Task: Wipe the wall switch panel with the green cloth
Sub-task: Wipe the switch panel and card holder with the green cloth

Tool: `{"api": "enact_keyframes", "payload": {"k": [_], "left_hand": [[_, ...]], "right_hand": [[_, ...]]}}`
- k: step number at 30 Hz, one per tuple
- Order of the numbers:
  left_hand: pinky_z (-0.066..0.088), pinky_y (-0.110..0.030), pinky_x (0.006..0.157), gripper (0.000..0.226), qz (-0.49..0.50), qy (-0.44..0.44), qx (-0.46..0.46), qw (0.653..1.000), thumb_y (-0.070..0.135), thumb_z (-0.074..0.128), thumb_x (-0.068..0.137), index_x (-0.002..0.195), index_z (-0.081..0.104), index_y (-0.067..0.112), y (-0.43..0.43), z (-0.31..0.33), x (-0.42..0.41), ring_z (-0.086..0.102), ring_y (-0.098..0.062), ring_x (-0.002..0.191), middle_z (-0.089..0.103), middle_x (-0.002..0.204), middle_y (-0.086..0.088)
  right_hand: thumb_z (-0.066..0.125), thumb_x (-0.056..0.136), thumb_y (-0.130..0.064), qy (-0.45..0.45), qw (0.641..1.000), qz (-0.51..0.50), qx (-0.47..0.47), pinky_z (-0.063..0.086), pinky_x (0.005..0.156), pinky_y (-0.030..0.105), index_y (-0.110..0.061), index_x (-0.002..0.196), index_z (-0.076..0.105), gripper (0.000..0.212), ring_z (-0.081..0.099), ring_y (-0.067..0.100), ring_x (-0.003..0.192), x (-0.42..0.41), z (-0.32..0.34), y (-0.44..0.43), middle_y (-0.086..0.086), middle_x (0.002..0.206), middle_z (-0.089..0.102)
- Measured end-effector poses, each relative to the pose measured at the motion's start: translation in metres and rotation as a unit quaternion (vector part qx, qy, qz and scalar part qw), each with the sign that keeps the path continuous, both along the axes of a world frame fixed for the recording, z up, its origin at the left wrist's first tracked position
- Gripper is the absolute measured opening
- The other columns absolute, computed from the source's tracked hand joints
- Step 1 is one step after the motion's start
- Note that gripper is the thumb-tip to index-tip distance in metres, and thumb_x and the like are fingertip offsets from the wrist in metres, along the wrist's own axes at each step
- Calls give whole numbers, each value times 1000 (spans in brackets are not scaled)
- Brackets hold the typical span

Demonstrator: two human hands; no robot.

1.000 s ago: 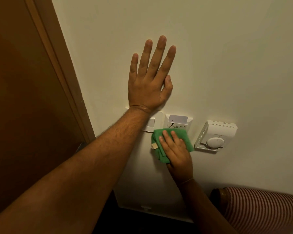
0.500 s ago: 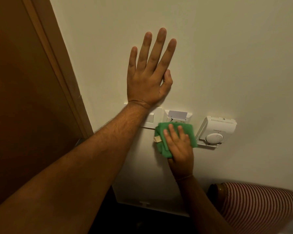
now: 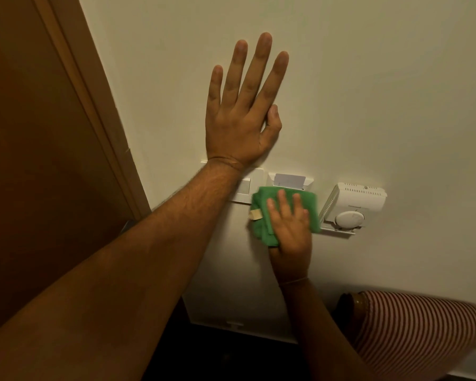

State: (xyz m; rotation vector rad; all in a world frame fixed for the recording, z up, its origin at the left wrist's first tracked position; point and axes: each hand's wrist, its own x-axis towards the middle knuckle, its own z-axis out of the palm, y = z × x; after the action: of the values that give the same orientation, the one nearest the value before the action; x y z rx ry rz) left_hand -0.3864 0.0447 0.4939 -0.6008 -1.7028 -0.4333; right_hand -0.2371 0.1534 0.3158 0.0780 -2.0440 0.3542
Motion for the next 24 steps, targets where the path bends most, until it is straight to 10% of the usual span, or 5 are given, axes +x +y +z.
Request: {"api": "enact_keyframes", "payload": {"k": [5,11,19,24], "left_hand": [[10,-56,141,79,4,-7,7,1000,33,48,106,179,20,24,0,1,2,-5,-20,171,24,181,-8],[18,-59,138,70,19,0,0,1000,33,49,106,173,33,22,-2,3,7,26,-37,168,36,178,-13],[9,-57,140,72,31,2,6,1000,34,50,106,175,30,22,1,1,3,23,-38,168,28,179,-13],[14,-60,139,71,31,8,6,999,33,50,107,174,32,21,1,0,2,28,-40,167,34,178,-14]], "right_hand": [[57,110,-22,43,994,-20,-99,20,132,54,-9,151,50,44,19,30,164,-2,5,-7,13,162,43],[74,92,-9,-34,999,29,-1,2,135,38,-30,164,28,88,10,20,166,-20,7,-32,-11,175,17],[39,113,-47,-14,998,-53,-18,23,130,50,-18,150,50,48,20,27,161,14,5,13,5,160,45],[54,109,-25,-14,997,-11,-77,9,134,45,-19,153,49,45,6,22,166,-2,13,-21,7,164,42]]}}
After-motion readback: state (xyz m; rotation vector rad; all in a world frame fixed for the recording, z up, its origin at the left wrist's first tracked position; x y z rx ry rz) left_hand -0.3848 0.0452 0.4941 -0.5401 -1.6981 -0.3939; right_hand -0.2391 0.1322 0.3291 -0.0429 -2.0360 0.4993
